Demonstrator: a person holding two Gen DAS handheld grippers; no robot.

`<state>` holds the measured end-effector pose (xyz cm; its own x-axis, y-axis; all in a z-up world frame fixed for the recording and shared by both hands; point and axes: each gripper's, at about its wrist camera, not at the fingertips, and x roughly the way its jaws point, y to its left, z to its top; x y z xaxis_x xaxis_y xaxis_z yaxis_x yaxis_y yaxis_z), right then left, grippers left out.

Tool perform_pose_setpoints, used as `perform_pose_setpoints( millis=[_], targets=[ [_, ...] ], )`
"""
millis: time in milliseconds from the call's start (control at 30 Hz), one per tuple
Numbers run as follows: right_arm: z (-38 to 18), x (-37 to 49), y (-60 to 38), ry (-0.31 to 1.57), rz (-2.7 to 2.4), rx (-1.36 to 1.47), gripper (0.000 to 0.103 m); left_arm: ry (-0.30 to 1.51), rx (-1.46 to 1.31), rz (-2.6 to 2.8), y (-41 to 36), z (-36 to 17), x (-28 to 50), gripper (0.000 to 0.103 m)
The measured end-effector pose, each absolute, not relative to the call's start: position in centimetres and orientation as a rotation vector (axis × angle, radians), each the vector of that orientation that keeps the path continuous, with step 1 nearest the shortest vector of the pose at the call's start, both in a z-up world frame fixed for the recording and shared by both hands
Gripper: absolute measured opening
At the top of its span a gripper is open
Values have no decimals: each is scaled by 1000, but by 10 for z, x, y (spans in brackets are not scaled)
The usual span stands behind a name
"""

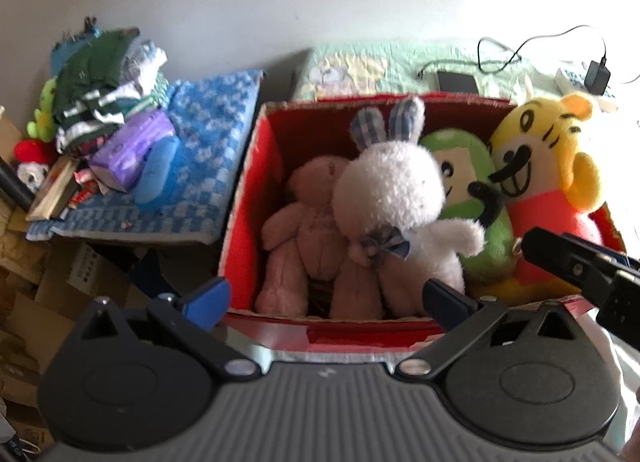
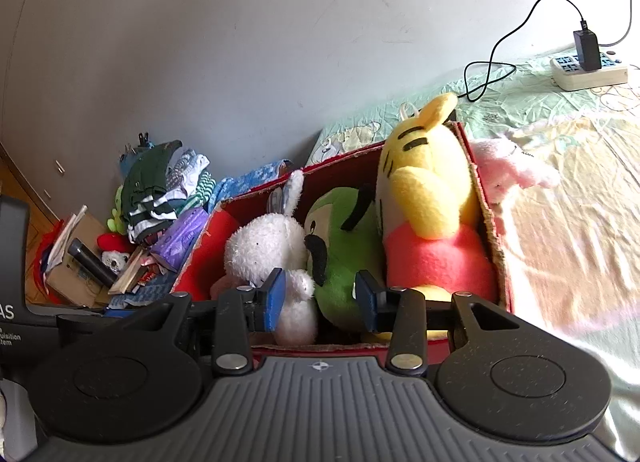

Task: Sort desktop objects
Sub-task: 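Open both grippers to release the bunny and withdraw upward, then move both grippers toward the pale pink bunny beside the box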

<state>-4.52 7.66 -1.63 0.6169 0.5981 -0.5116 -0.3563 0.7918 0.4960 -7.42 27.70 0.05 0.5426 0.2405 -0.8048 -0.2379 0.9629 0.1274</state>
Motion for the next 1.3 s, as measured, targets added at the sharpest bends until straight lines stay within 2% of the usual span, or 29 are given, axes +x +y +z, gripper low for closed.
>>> perform_pose_setpoints(
  millis=[267,333,700,900,1300],
  targets=[
    [-10,-50,59,716,621,387,43,893,23,269,253,20,-89,102],
    [-8,-51,52,718,638,385,47,894,22,266,245,21,-93,102],
    [-1,-51,-14,714,702,390,47,871,-16,190,182,30,-92,102],
    [-11,-33,-60,730,653,422,47,853,-11,131,141,30,-77,99],
    [-39,11,-126,812,602,449,47,815,19,-83,56,13,-48,101]
  ],
)
